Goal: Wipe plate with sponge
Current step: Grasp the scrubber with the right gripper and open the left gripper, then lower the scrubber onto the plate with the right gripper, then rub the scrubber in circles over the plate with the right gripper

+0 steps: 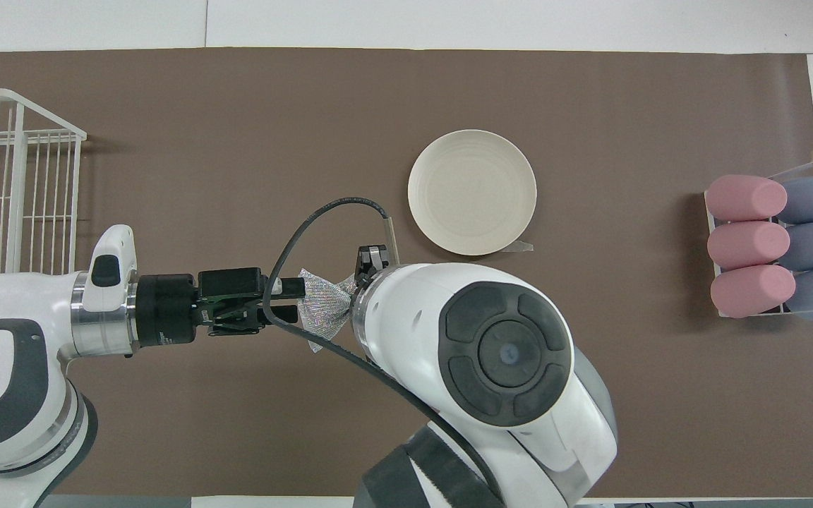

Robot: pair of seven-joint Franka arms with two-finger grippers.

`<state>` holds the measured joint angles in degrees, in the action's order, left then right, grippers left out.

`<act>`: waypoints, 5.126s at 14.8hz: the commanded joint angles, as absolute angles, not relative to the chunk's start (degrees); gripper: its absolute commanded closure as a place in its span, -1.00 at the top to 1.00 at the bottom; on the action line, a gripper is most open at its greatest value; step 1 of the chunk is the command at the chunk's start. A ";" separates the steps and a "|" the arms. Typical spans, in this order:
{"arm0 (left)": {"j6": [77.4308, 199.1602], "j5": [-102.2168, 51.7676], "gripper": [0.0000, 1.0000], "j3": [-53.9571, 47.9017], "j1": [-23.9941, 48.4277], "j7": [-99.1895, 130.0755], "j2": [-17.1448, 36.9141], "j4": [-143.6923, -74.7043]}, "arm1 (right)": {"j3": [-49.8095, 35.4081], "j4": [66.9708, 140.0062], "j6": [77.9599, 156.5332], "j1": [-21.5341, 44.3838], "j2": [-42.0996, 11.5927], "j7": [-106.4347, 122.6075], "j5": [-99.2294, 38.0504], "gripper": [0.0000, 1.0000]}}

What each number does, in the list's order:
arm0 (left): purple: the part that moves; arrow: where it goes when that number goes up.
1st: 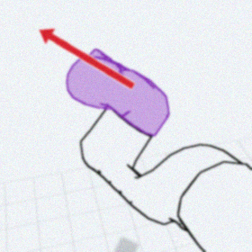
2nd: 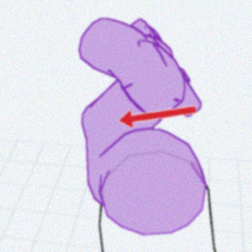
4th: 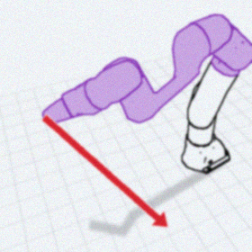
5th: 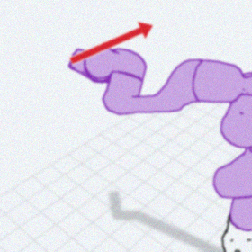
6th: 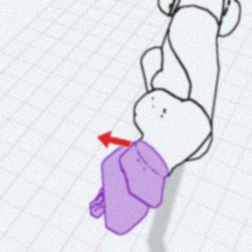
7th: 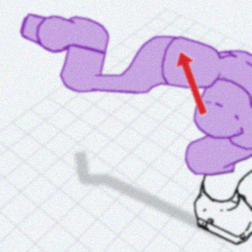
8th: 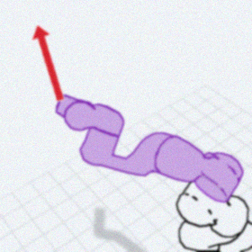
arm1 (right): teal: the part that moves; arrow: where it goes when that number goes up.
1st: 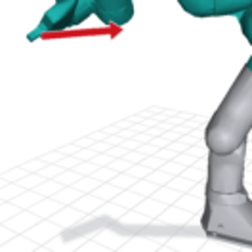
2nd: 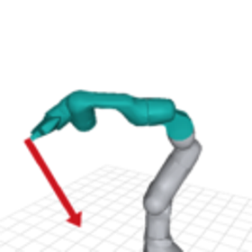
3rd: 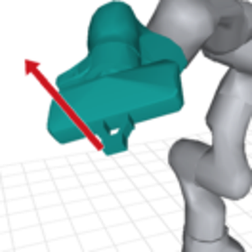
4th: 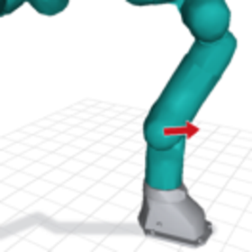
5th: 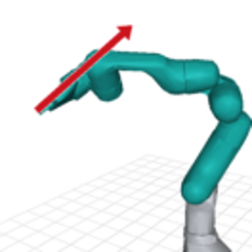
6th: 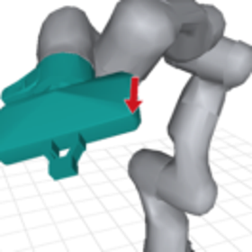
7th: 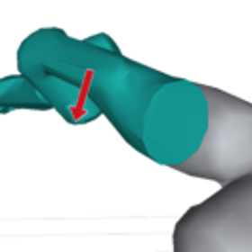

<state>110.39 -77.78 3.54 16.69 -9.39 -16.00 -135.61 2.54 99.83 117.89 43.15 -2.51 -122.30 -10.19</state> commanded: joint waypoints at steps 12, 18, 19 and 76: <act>97.74 -41.16 1.00 3.87 1.93 -0.35 -15.03 -122.97 | 2.72 101.69 112.68 35.43 0.26 -105.66 -10.99 -1.00; 92.21 -22.88 1.00 3.96 1.06 -0.26 -14.33 -116.46 | 2.64 103.70 116.17 29.27 -1.05 -92.39 -11.25 -1.00; 90.98 -19.72 1.00 3.96 0.97 -0.35 -14.33 -114.71 | 2.64 105.10 118.71 28.83 -1.58 -91.24 -11.16 -1.00; 105.21 -38.06 1.00 5.36 8.79 19.86 -11.25 -111.62 | 2.81 111.45 143.73 26.28 -15.49 -69.42 -27.25 -1.00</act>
<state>103.88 -37.29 4.95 8.18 19.27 -9.83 -109.85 2.36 110.71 148.41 26.97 -20.01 -67.22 -26.91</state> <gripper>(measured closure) 0.000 0.943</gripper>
